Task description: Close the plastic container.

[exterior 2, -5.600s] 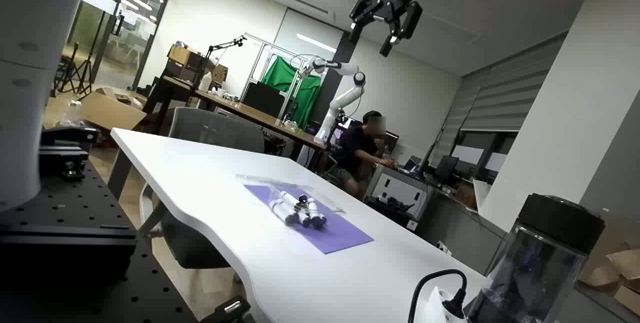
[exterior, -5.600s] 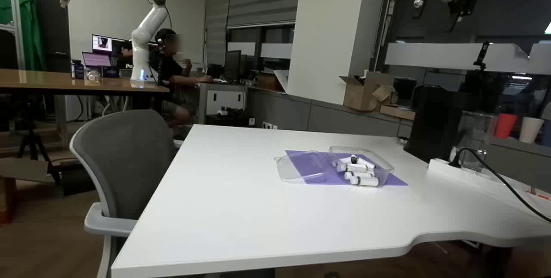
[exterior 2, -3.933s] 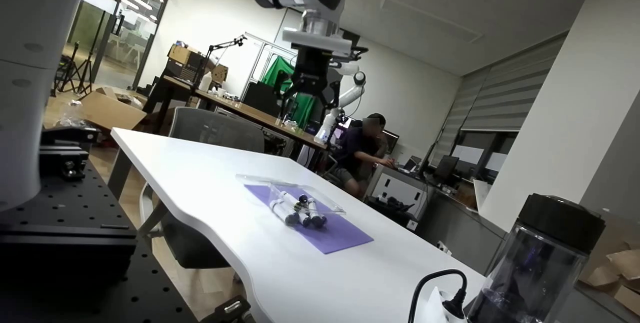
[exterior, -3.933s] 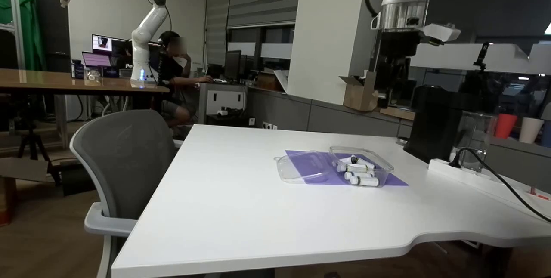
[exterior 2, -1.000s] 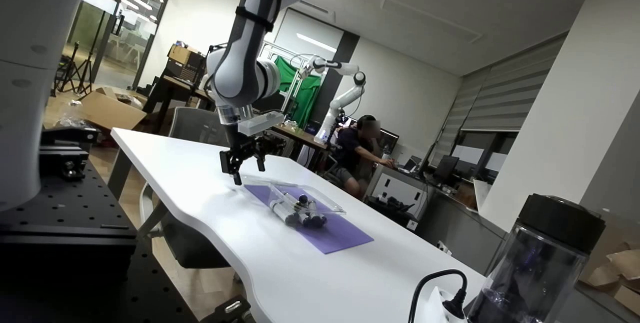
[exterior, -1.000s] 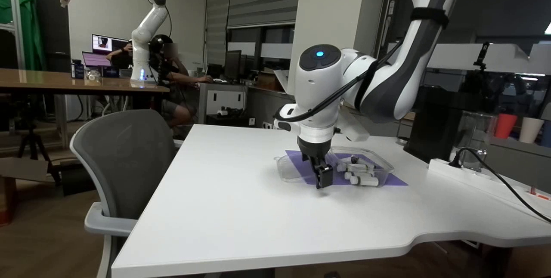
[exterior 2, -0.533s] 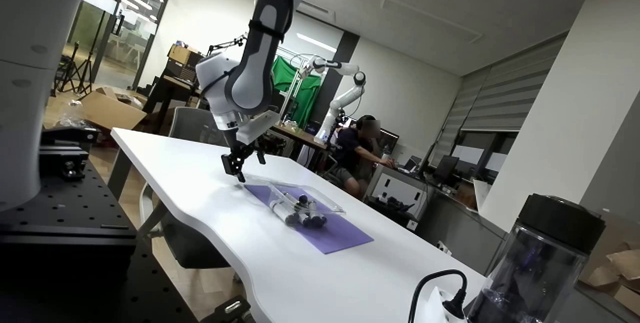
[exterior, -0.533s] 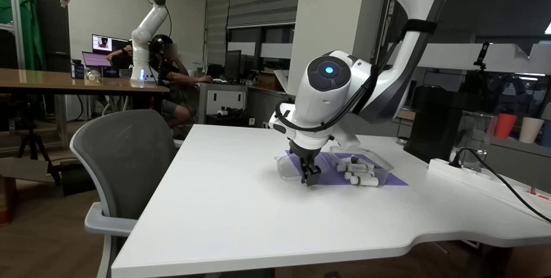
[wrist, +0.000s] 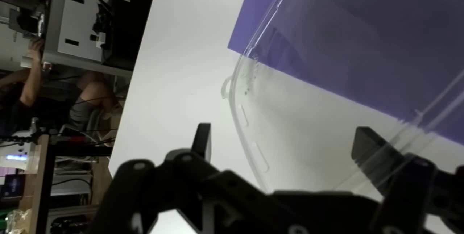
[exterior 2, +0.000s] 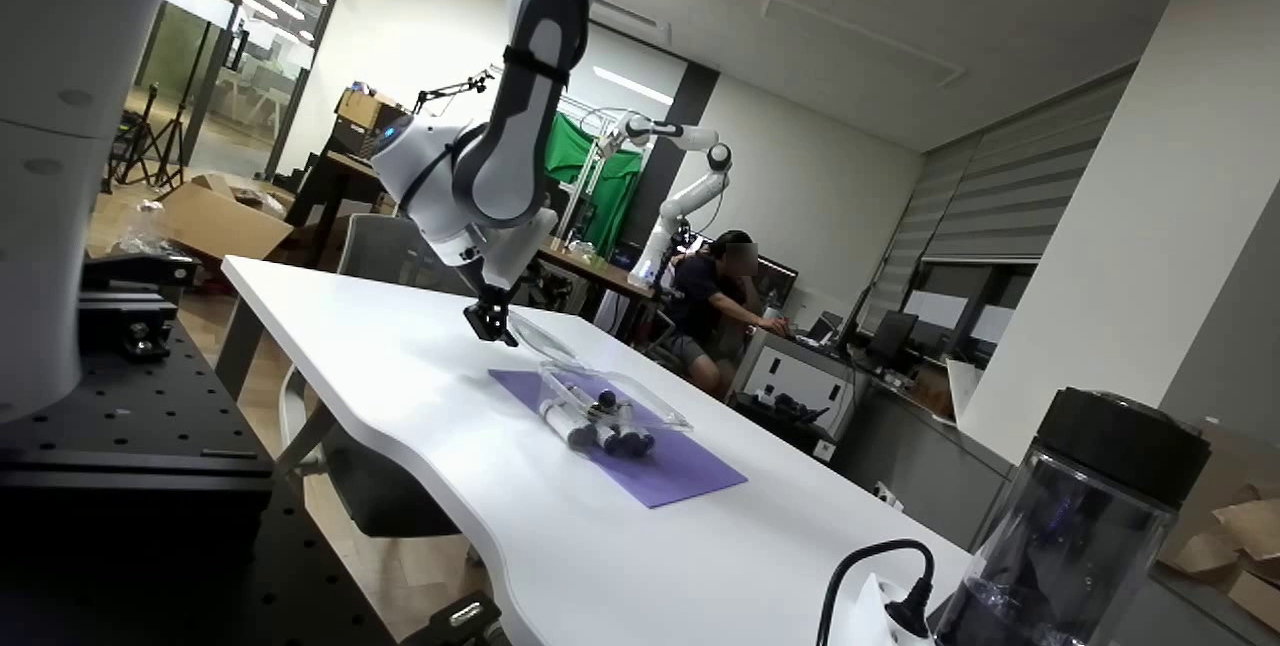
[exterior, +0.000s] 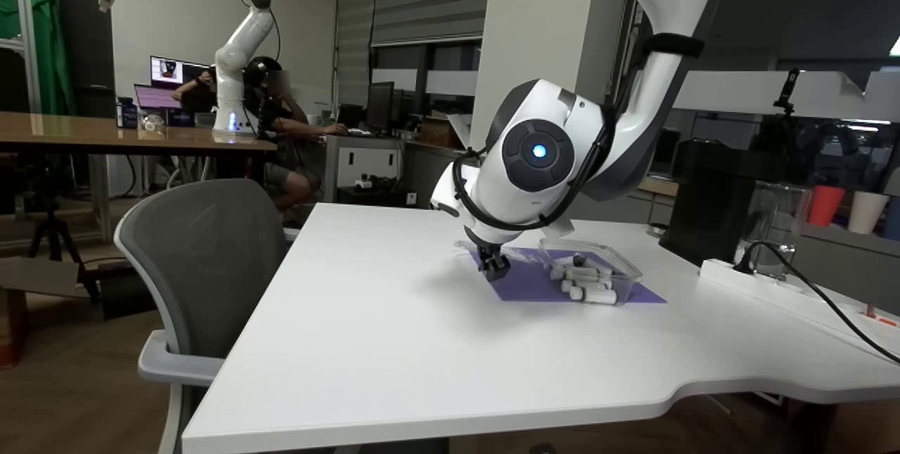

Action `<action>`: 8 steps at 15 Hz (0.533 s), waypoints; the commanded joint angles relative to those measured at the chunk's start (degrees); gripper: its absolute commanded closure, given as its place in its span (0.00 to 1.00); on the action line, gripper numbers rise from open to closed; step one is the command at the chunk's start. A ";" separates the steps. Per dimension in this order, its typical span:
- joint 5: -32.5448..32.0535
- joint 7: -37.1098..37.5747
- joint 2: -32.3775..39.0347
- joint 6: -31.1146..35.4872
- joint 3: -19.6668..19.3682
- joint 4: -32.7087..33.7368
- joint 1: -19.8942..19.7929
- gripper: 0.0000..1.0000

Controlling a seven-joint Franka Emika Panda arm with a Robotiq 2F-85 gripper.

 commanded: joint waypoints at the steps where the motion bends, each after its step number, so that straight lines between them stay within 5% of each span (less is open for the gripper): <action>1: -4.10 3.00 -2.61 -6.38 0.04 -2.66 0.19 0.00; 8: -2.91 -0.02 -8.01 -16.21 -0.85 -5.28 1.20 0.00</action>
